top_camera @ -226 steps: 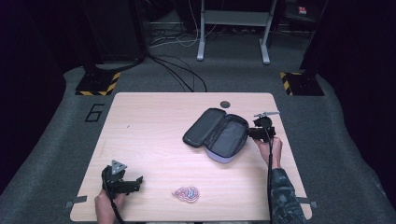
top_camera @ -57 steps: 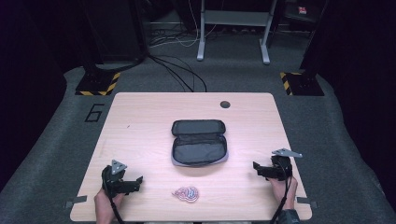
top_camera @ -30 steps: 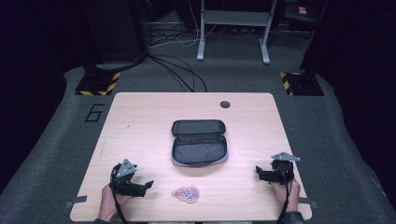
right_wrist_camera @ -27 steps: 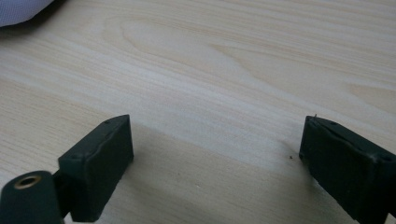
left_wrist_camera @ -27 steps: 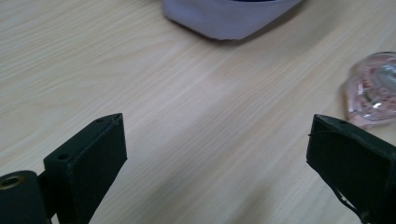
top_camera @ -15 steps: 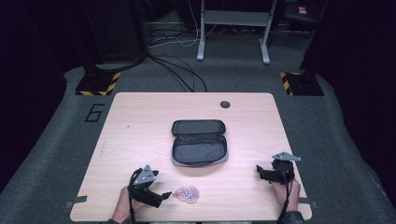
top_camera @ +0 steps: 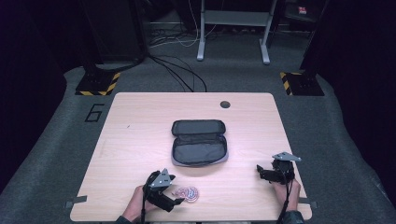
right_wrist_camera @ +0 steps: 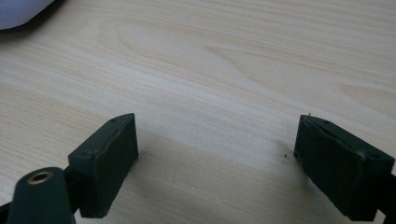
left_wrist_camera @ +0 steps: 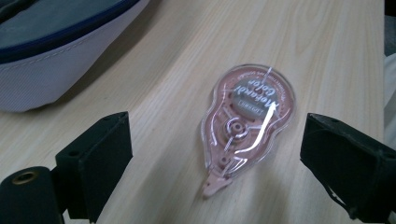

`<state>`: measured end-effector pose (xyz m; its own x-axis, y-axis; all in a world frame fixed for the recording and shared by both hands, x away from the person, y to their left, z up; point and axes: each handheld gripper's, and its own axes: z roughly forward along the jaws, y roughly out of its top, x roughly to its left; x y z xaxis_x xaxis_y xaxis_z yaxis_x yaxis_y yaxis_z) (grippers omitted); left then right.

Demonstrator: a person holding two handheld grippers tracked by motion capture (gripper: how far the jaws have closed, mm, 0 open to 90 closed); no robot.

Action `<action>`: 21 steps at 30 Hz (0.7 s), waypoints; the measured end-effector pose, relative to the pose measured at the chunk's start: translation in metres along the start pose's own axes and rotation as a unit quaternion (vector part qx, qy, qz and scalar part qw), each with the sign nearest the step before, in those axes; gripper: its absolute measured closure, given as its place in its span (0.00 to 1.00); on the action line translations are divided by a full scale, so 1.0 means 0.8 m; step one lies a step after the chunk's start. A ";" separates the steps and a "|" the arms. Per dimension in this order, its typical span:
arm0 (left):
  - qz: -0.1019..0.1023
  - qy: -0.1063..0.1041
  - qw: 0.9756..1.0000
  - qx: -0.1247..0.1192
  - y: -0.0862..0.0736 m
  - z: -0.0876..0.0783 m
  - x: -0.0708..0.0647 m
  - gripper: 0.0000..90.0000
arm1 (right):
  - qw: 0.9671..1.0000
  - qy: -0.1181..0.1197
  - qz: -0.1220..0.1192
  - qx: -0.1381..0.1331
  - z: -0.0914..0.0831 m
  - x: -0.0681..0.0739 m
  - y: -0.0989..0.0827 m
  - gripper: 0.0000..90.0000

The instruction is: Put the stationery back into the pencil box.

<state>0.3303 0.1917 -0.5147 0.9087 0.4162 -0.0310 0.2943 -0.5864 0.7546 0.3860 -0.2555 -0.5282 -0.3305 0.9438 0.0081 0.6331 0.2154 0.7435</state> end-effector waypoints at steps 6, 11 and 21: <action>0.019 -0.005 1.000 0.006 0.006 0.012 -0.006 0.16 | 1.000 0.000 0.000 -0.001 0.000 0.000 0.000 0.15; 0.028 -0.015 0.999 0.002 0.009 0.016 -0.009 0.26 | 1.000 0.000 0.000 -0.001 0.000 0.000 0.000 0.15; 0.047 -0.030 0.998 0.013 0.008 0.023 -0.011 0.40 | 1.000 0.000 0.004 0.000 -0.001 0.000 0.000 0.15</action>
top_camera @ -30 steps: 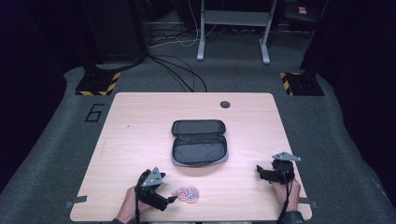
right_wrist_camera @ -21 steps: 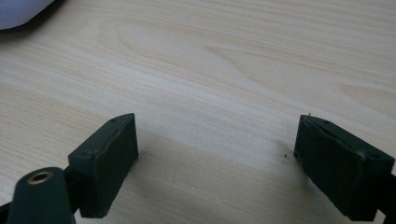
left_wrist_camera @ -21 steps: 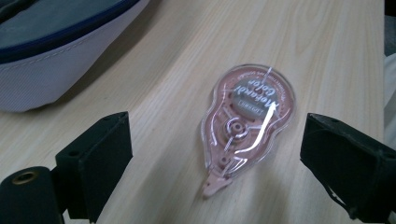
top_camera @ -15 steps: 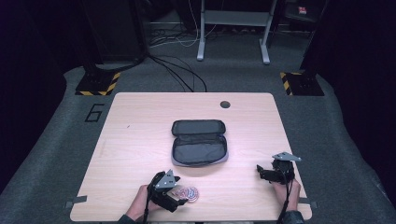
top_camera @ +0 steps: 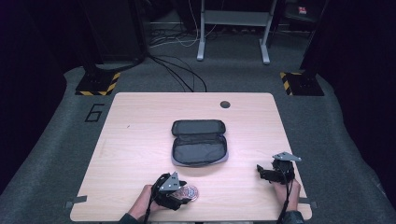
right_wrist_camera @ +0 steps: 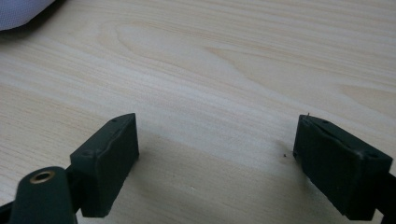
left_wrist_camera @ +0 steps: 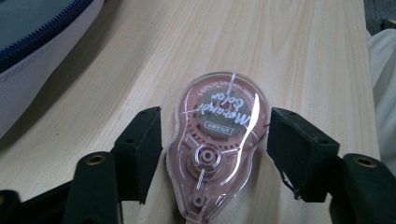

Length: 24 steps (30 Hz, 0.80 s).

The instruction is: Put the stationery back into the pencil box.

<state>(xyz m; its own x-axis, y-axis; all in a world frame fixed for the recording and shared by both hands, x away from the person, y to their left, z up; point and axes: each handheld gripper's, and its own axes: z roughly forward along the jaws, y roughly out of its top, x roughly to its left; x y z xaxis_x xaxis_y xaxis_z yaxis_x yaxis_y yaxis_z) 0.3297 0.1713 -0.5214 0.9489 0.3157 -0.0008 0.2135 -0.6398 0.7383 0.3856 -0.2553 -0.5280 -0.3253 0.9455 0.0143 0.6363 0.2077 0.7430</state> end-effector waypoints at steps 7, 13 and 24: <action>-0.001 0.008 1.000 0.000 -0.003 0.002 -0.003 0.47 | 1.000 0.000 0.000 0.000 0.000 0.000 0.000 0.16; -0.008 0.010 1.000 -0.002 -0.005 0.000 -0.005 0.53 | 1.000 0.000 0.000 0.000 0.000 0.000 0.000 0.15; -0.041 0.048 0.998 -0.018 -0.008 0.001 -0.016 0.56 | 1.000 0.001 -0.008 0.001 0.003 -0.001 0.002 0.12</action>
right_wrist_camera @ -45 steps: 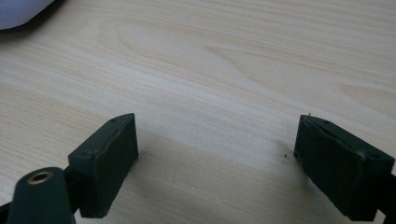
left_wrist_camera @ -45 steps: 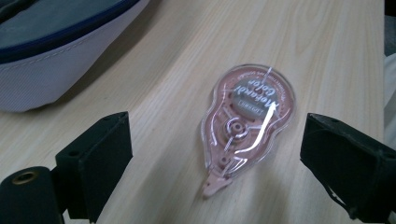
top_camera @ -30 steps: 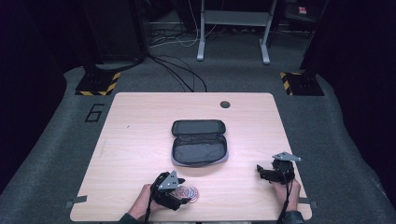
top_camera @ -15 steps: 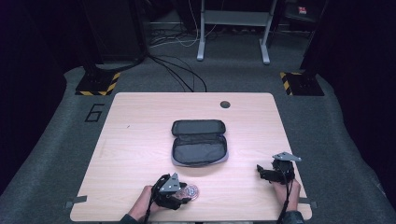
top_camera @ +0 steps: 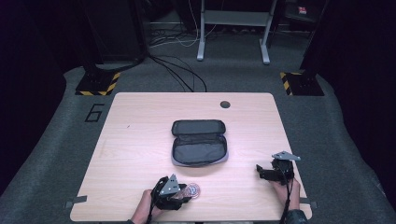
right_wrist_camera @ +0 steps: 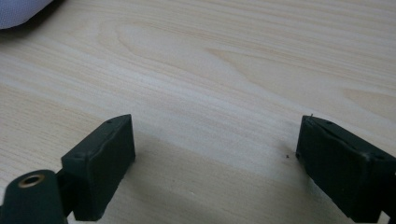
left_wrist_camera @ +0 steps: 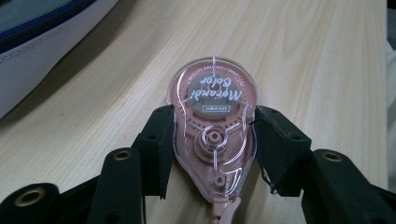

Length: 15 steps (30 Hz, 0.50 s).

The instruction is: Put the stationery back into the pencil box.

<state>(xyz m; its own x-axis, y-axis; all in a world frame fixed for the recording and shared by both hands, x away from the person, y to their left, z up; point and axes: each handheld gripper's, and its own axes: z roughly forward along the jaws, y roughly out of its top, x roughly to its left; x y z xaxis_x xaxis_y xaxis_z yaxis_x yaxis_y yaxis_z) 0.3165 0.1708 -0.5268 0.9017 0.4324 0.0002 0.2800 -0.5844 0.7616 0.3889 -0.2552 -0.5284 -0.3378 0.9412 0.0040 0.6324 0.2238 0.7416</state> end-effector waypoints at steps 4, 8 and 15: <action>-0.014 0.020 1.000 -0.005 -0.004 -0.003 0.002 0.56 | 1.000 0.000 -0.005 0.002 0.001 -0.001 0.001 0.11; -0.020 0.025 0.999 -0.010 -0.006 -0.006 0.003 0.56 | 1.000 -0.003 0.000 0.007 0.004 -0.001 0.003 0.06; -0.029 0.038 0.999 -0.016 -0.003 -0.019 0.007 0.56 | 1.000 -0.006 0.006 0.013 0.006 -0.001 0.004 0.02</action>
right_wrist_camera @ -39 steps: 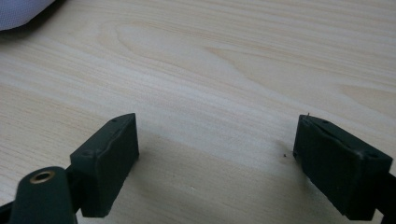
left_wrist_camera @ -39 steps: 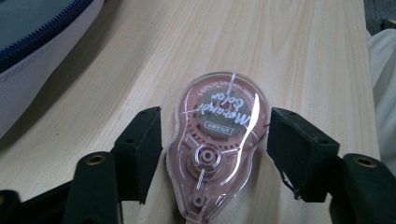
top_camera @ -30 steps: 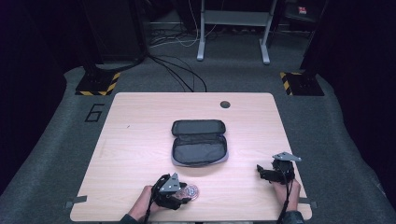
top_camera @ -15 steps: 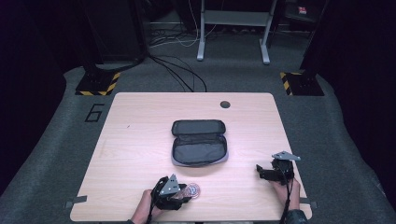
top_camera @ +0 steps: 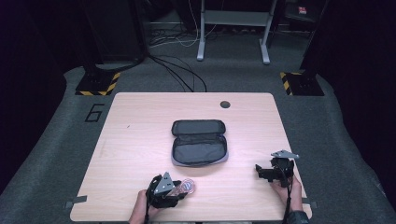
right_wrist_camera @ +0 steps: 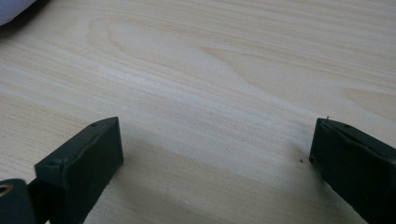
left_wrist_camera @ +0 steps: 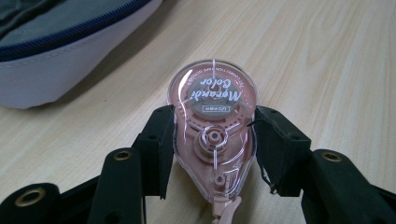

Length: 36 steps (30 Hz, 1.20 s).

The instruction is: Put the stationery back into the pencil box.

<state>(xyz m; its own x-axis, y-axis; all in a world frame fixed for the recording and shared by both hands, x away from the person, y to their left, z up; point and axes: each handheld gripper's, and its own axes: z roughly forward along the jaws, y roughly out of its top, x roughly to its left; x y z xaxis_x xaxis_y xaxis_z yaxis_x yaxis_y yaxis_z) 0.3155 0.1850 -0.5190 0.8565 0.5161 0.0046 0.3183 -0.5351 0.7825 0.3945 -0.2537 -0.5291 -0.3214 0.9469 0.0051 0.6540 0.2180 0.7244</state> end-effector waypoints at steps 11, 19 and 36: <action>-0.001 0.007 1.000 -0.001 0.020 -0.021 0.012 0.56 | 1.000 0.001 -0.001 -0.001 0.000 0.000 0.000 0.02; 0.000 0.014 1.000 -0.003 0.036 -0.029 0.019 0.56 | 1.000 0.002 -0.001 0.000 0.000 -0.001 0.000 0.02; 0.014 0.029 0.999 -0.008 0.084 -0.032 0.045 0.56 | 1.000 0.004 -0.006 0.001 0.001 -0.002 0.001 0.02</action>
<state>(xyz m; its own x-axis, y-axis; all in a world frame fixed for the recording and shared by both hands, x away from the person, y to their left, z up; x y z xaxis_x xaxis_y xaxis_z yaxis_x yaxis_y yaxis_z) 0.3573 0.1851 -0.4502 0.8398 0.5393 0.0622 0.2875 -0.5390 0.7917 0.3957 -0.2549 -0.5292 -0.3344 0.9424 0.0017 0.6511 0.2298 0.7234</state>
